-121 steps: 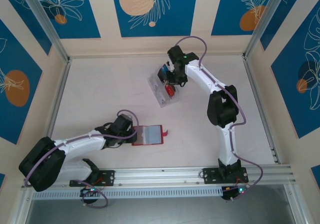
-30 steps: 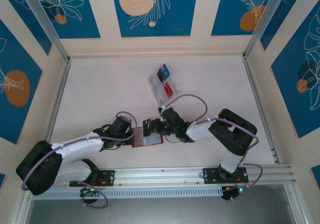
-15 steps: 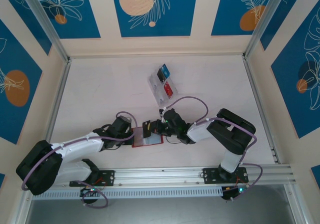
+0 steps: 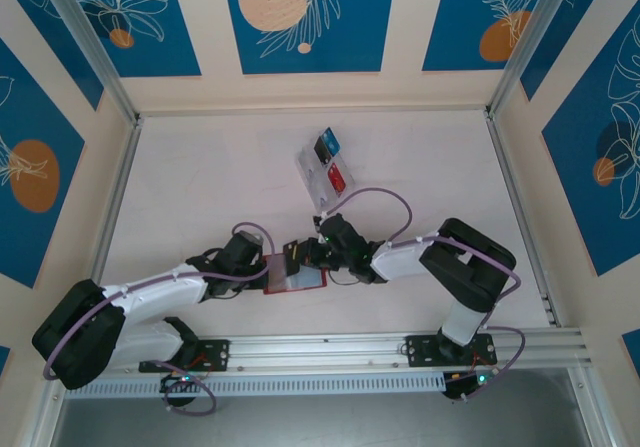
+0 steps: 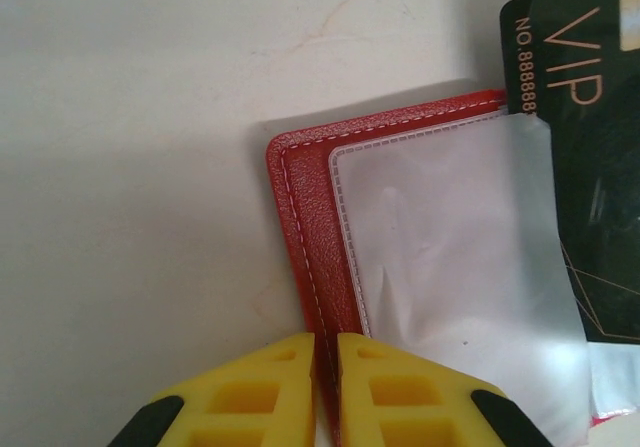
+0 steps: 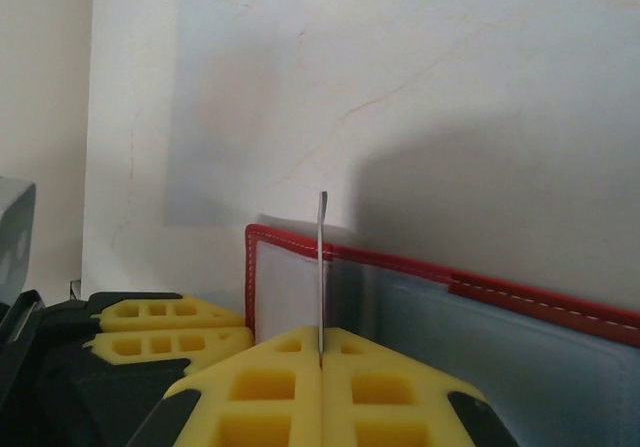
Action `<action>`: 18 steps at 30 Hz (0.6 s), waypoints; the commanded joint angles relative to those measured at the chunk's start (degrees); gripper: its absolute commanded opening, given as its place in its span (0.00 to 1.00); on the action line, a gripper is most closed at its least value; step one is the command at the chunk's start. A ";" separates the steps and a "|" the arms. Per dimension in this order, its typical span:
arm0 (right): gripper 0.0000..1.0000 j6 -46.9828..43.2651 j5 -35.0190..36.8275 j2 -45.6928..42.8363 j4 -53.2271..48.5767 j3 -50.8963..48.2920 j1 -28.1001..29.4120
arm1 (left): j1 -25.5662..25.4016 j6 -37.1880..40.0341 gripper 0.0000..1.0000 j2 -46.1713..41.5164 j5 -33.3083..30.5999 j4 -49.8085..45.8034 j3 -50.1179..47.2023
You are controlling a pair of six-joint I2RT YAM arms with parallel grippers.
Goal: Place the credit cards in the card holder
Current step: Insert the credit card into the card slot.
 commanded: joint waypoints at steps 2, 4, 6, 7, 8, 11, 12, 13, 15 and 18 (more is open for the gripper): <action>0.00 -2.46 1.60 -2.89 -5.53 1.65 0.85 | -0.59 -0.14 0.12 1.35 0.30 -2.41 -0.90; 0.00 -2.85 1.90 -3.05 -6.66 2.29 0.99 | -0.58 -0.10 0.12 1.47 0.31 -2.33 -0.81; 0.00 -3.09 2.01 -2.86 -7.43 2.91 1.22 | -0.56 -0.06 0.12 1.52 0.40 -2.34 -0.72; 0.00 -3.11 1.81 -2.68 -7.35 3.12 1.36 | -0.59 -0.07 0.12 1.47 0.40 -2.36 -0.72; 0.00 -3.00 1.65 -2.57 -7.33 3.21 1.30 | -0.54 -0.06 0.12 1.46 0.35 -2.34 -0.72; 0.00 -2.57 1.26 -1.98 -6.71 3.15 1.32 | -0.60 -0.15 0.12 1.21 0.37 -2.42 -0.81; 0.00 -2.17 1.00 -1.77 -6.26 2.99 1.29 | -0.57 -0.19 0.12 1.12 0.40 -2.49 -0.86; 0.00 -1.75 0.55 -1.46 -5.51 2.67 1.13 | -0.55 -0.15 0.12 1.00 0.40 -2.44 -0.90; 0.00 -0.49 -0.67 -0.73 -2.86 1.86 0.79 | -0.56 -0.15 0.12 1.03 0.31 -2.42 -0.92; 0.00 1.11 -2.22 0.42 0.35 0.96 0.39 | -0.58 -0.16 0.12 1.01 0.40 -2.47 -0.90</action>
